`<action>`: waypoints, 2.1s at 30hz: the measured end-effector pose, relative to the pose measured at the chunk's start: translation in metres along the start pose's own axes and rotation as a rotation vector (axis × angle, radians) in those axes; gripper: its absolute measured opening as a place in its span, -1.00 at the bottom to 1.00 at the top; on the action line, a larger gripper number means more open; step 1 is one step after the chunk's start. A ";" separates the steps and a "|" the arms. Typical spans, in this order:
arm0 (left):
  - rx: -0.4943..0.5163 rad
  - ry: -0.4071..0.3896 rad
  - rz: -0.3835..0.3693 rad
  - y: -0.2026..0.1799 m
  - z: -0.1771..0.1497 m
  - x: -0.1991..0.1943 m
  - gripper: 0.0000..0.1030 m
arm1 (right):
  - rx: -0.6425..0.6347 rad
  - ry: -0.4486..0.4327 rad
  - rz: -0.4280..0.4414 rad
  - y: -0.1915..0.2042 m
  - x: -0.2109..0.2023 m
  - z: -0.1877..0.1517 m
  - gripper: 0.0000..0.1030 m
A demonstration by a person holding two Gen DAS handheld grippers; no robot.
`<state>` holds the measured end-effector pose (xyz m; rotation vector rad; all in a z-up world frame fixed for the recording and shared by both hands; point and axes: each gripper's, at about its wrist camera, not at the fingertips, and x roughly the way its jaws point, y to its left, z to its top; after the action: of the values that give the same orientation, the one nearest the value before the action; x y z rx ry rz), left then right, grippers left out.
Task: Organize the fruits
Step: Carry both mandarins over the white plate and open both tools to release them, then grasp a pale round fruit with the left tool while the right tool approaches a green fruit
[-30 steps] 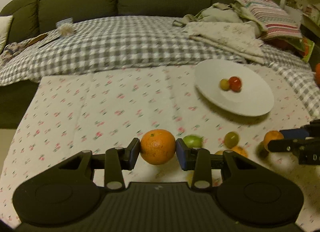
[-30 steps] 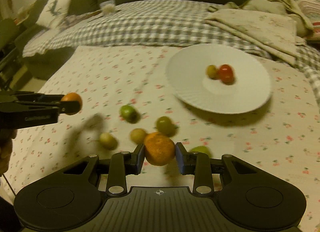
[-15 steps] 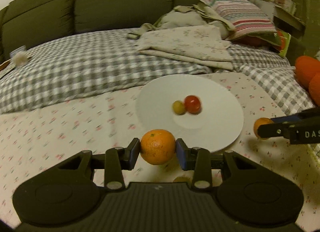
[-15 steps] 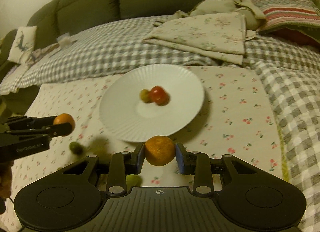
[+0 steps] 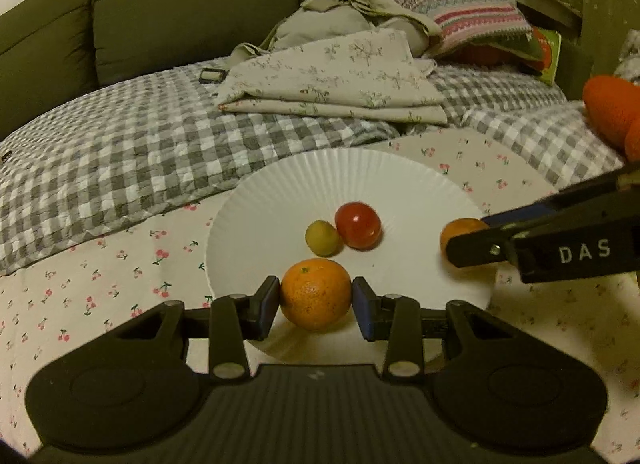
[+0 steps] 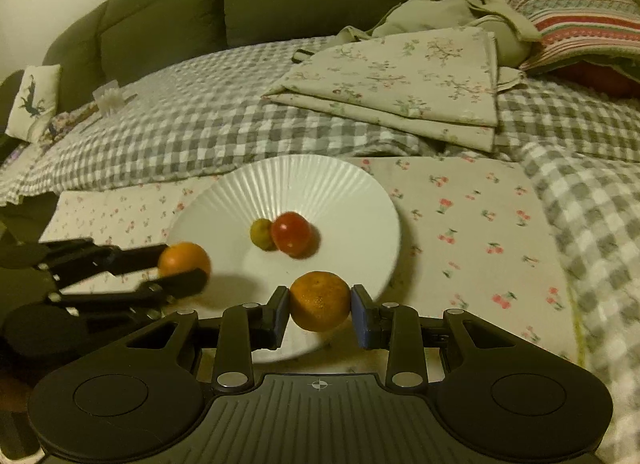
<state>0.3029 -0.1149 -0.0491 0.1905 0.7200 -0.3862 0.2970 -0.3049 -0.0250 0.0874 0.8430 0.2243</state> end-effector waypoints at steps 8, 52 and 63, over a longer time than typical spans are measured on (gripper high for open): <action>0.026 -0.012 -0.030 0.001 0.000 0.010 -0.25 | -0.022 0.030 0.013 0.007 0.025 0.000 -0.37; -0.171 0.006 0.057 0.063 -0.041 -0.125 0.21 | 0.028 -0.035 0.039 0.039 -0.090 -0.029 0.22; -0.207 0.051 0.076 0.069 -0.069 -0.136 0.51 | -0.004 -0.026 0.078 0.060 -0.111 -0.048 0.47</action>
<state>0.1962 0.0064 -0.0058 0.0319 0.7951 -0.2330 0.1796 -0.2732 0.0339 0.1193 0.8145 0.2972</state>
